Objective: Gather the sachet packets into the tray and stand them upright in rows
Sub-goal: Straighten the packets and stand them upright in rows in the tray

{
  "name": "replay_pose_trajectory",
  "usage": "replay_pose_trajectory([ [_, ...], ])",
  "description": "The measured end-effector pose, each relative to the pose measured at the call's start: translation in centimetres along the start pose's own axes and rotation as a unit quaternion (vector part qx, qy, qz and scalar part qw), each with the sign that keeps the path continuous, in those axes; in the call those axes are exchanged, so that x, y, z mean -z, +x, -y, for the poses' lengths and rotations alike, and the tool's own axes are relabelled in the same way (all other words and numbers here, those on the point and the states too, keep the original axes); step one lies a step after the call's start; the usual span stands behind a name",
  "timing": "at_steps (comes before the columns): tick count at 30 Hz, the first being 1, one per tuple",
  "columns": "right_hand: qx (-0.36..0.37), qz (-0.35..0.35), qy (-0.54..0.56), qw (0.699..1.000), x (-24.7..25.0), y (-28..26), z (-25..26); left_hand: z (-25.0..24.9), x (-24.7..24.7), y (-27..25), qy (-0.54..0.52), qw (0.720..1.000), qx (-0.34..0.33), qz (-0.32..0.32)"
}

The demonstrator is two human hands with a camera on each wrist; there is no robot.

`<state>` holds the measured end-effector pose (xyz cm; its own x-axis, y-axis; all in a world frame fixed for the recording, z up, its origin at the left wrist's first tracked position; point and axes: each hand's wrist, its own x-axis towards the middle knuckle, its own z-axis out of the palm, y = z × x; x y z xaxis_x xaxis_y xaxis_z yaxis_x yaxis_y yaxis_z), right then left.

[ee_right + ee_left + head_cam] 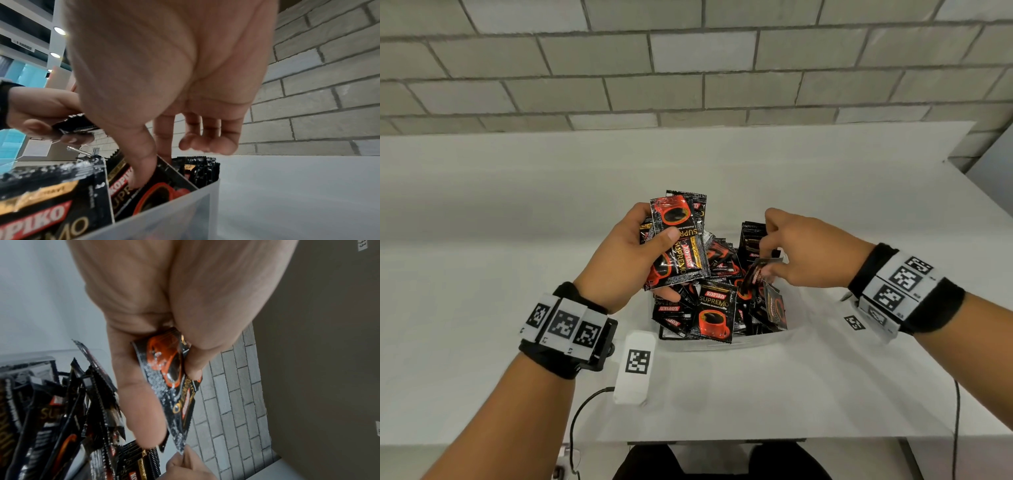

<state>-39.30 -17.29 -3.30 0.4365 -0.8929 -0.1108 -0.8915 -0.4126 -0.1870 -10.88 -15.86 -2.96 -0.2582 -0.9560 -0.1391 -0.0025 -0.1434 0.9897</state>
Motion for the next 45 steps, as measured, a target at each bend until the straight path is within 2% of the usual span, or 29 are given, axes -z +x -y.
replay_pose_trajectory([
  [9,-0.099,-0.121,0.061,0.986,0.6,1.6,-1.5,-0.1,0.2,0.0,0.000,1.000,-0.003,-0.001],
  [14,-0.086,-0.097,0.153,0.980,0.9,1.2,-1.1,0.1,0.4,-0.1,0.000,1.000,-0.002,-0.003],
  [20,-0.104,-0.086,0.088,0.987,-0.9,2.1,-1.3,0.4,0.4,-0.1,-0.002,1.000,0.000,-0.001],
  [27,-0.117,-0.035,0.094,0.988,-1.1,2.4,-1.4,0.3,0.5,-0.2,-0.003,1.000,-0.002,-0.005],
  [35,-0.073,-0.063,0.115,0.989,-0.4,2.5,-2.0,0.6,0.0,0.1,-0.007,1.000,0.005,0.007],
  [40,-0.026,-0.026,0.080,0.996,-0.3,3.9,-2.5,0.6,-0.4,0.3,-0.005,1.000,0.007,0.014],
  [45,-0.015,-0.042,0.110,0.993,0.1,5.0,-3.1,0.5,-0.4,0.3,-0.002,1.000,0.005,0.011],
])
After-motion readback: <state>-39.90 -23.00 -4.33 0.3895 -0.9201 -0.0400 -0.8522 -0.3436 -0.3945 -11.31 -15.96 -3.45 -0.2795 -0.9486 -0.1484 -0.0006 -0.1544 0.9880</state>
